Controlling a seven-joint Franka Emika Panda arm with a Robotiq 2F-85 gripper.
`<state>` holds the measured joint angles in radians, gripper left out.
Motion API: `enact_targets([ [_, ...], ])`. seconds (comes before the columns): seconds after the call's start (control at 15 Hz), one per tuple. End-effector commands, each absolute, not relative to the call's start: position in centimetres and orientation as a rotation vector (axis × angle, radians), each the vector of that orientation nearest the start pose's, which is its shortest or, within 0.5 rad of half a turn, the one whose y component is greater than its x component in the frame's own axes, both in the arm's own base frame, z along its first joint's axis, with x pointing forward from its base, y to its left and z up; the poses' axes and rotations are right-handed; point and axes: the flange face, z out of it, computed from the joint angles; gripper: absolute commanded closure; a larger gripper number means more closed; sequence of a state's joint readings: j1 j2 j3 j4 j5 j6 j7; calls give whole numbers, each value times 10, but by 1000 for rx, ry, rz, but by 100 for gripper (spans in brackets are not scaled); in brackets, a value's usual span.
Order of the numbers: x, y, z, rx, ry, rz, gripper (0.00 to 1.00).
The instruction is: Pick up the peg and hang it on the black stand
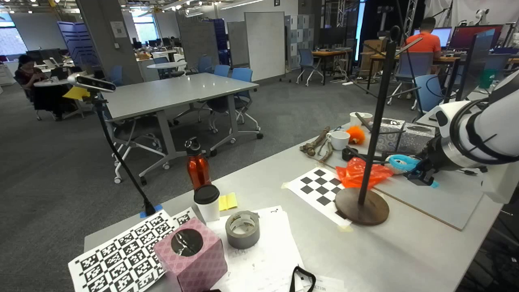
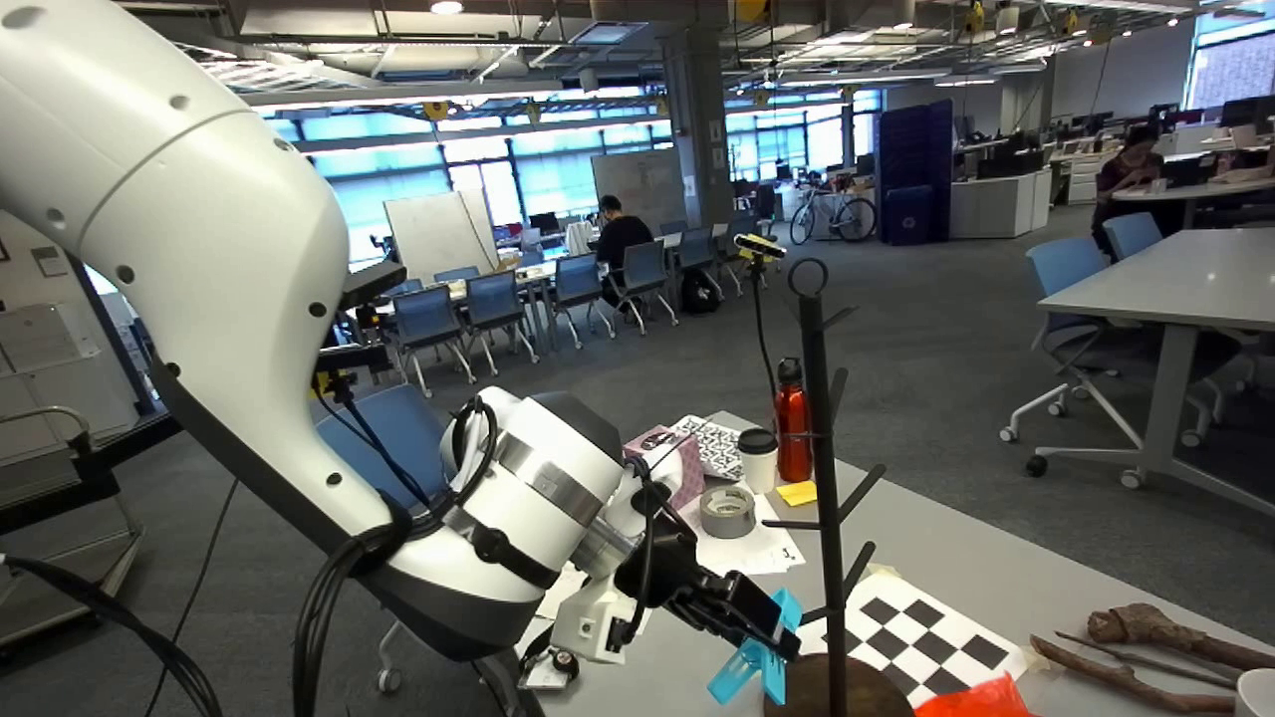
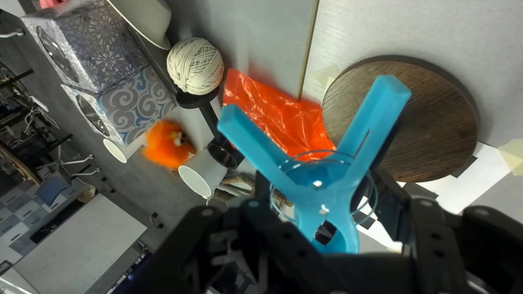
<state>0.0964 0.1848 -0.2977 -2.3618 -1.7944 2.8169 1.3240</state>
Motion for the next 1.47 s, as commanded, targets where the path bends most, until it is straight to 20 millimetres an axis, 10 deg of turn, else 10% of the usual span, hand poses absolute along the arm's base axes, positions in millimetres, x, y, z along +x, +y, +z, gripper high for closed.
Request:
enact_targets([
  [0.0,493,-54,242,2491,257,683,63],
  [1.07,520,-51,230,2493,332,695,63],
  [1.13,519,-50,230,2495,333,692,13],
  [1.4,517,-45,228,2514,352,692,0],
])
